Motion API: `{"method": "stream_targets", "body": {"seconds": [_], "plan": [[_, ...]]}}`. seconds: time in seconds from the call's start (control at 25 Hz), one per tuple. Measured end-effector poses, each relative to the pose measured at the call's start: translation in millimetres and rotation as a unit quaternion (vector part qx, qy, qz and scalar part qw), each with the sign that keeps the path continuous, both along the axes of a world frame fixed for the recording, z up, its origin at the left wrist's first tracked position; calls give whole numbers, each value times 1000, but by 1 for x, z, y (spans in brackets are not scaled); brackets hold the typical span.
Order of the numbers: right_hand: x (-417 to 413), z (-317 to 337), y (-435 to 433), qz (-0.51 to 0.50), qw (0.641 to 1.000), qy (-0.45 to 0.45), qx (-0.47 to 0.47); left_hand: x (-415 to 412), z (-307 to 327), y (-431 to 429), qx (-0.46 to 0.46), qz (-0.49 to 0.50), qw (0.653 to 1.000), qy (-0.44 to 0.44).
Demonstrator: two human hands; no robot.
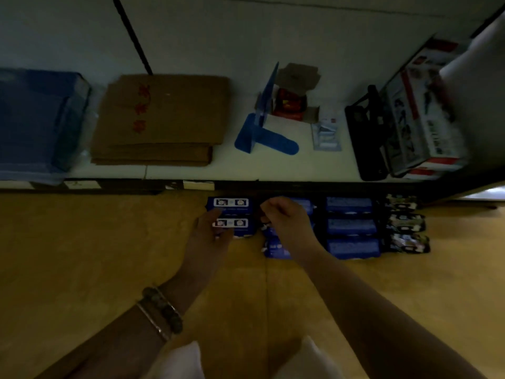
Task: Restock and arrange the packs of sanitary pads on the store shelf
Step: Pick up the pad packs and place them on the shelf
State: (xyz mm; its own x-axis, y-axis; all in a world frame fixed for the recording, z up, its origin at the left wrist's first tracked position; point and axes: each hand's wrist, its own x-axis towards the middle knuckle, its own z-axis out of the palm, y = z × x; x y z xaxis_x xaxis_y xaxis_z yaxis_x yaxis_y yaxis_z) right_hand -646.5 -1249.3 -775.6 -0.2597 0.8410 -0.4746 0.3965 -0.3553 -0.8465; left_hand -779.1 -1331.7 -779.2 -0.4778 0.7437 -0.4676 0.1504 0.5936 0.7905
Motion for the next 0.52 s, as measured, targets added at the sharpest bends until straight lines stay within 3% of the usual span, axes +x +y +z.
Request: {"method": "stream_targets", "body": {"seconds": [0.36,0.52], "plan": [[64,297,-29,-118,985,103,69,37,277,-32,-13,8,999,-43],[102,411,-43,-132,974,108,147,61,391,-41,45,12,996,-71]]}}
